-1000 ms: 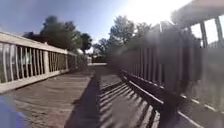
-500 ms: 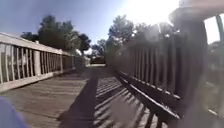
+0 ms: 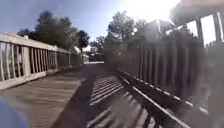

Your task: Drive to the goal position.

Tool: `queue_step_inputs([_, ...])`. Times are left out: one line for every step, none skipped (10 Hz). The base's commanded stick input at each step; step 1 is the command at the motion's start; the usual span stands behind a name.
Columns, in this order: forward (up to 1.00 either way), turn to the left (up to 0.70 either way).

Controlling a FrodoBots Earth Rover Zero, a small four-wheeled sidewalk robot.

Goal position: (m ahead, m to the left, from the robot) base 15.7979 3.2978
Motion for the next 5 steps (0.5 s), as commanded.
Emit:
queue_step_inputs([0.70,0.31])
queue_step_inputs([0.70,0.29])
queue_step_inputs([0.70,0.27])
queue_step_inputs([0.70,0.26])
queue_step_inputs([0.70,0.24])
